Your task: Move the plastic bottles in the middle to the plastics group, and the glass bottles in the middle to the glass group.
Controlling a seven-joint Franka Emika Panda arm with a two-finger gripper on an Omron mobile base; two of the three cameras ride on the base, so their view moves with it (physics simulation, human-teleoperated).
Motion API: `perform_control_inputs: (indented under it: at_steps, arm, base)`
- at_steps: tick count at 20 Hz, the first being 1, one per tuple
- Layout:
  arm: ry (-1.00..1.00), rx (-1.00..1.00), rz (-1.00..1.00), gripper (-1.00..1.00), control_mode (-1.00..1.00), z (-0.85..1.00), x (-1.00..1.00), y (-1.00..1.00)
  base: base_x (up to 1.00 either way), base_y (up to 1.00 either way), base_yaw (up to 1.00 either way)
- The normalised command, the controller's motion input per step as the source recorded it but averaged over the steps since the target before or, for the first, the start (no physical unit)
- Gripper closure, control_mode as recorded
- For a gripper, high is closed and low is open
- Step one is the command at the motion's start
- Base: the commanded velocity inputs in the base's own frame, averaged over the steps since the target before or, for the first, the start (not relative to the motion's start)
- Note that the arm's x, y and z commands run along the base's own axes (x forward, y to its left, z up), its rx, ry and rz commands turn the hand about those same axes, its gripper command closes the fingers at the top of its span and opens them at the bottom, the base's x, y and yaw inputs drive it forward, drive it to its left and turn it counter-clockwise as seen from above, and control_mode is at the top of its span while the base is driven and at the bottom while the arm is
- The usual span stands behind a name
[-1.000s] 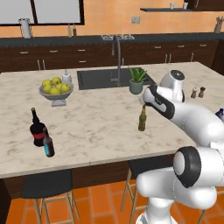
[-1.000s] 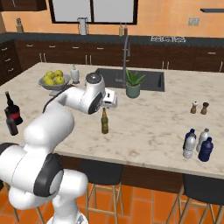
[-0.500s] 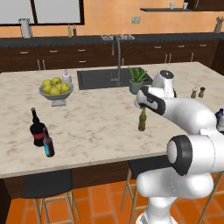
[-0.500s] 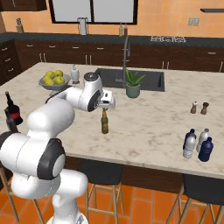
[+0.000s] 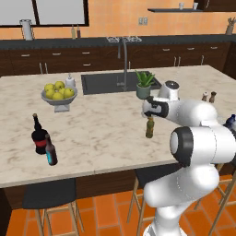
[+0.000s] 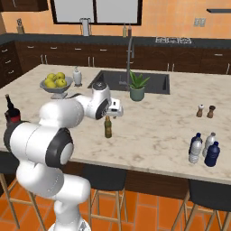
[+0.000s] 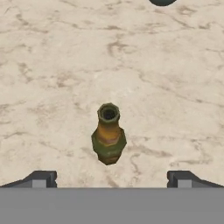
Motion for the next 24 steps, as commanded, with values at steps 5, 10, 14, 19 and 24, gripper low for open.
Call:
perform_control_inputs:
  at_steps: [5,10,14,19,24]
  arm:
    - [0.00,0.05,0.00,-1.00,-1.00,-0.08,0.37,0.15]
    - [0.00,0.00,0.00,-1.00,-1.00,-0.17,0.37,0.04]
    - [0.00,0.00,0.00,-1.00,-1.00,-0.22,0.33,0.02]
    - [0.00,0.00,0.00,-1.00,-1.00,-0.22,0.14,0.00]
    - [0.00,0.00,0.00,1.00,-1.00,-0.24,-0.06,0.00]
  base:
    - [0.00,0.00,0.00]
    - [0.00,0.00,0.00]
    - [0.00,0.00,0.00]
    - [0.00,0.00,0.00]
    - [0.00,0.00,0.00]
